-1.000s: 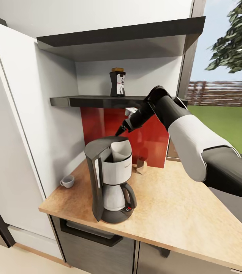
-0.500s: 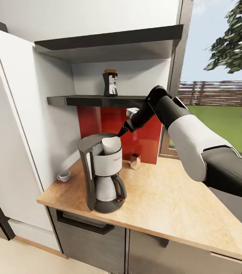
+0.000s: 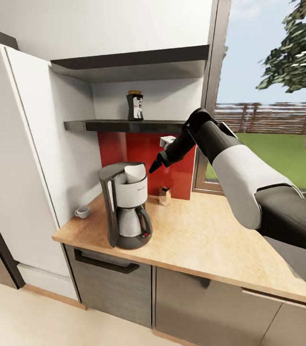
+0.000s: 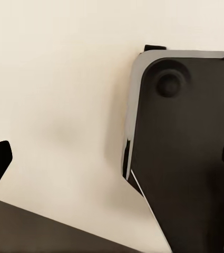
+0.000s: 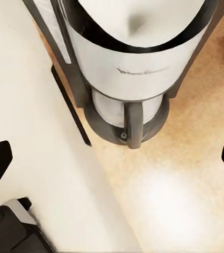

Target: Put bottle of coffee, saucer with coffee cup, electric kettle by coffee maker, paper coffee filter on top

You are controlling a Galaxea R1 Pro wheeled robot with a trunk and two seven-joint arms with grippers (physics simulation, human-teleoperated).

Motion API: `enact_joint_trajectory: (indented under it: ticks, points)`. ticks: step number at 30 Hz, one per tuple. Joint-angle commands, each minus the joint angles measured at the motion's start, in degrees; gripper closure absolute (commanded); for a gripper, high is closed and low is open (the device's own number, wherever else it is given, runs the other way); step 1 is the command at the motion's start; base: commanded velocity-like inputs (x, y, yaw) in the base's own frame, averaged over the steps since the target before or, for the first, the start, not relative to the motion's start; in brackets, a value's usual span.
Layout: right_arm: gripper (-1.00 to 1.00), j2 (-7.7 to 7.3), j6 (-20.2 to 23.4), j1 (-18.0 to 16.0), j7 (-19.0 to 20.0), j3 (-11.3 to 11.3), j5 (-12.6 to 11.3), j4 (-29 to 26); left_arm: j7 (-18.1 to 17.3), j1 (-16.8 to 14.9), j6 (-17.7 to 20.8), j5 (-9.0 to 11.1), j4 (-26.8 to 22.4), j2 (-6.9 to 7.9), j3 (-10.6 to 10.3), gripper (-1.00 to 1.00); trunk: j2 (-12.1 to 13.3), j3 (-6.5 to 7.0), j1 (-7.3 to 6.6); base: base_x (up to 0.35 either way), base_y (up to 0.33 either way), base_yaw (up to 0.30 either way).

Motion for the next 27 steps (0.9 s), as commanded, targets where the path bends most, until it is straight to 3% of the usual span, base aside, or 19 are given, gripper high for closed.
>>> enact_joint_trajectory:
  ticks: [1, 11, 19, 22, 27]
  points:
    - [-1.00, 0.01, 0.5, 0.0, 0.4, 0.0, 0.6, -0.1, 0.1, 0.0, 0.0, 0.6, 0.0, 0.04, -0.2, -1.00, 0.0, -0.02, -0.02, -0.333, -0.006, 0.000]
    - [-1.00, 0.01, 0.5, 0.0, -0.3, 0.1, 0.6, -0.1, 0.2, 0.0, -0.1, 0.6, 0.0, 0.16, -0.2, -1.00, 0.0, -0.02, -0.02, -0.334, -0.001, 0.000]
    - [-1.00, 0.01, 0.5, 0.0, -5.2, 0.1, 0.5, -0.2, 0.2, 0.0, -0.2, 0.7, -0.1, 0.12, -0.1, -1.00, 0.0, -0.02, -0.02, -0.066, 0.000, 0.000]
    - [-1.00, 0.01, 0.5, 0.0, -5.4, -0.2, 0.5, -1.9, 0.2, 0.0, -3.6, 0.6, -0.2, 0.15, -0.1, -1.00, 0.0, -0.02, -0.02, -0.002, 0.000, 0.000]
    - [-1.00, 0.01, 0.5, 0.0, -5.5, -0.2, 0.5, -10.6, 0.2, 0.0, -8.2, 0.7, -0.2, 0.06, -0.1, -1.00, 0.0, -0.02, -0.02, 0.000, 0.000, 0.000]
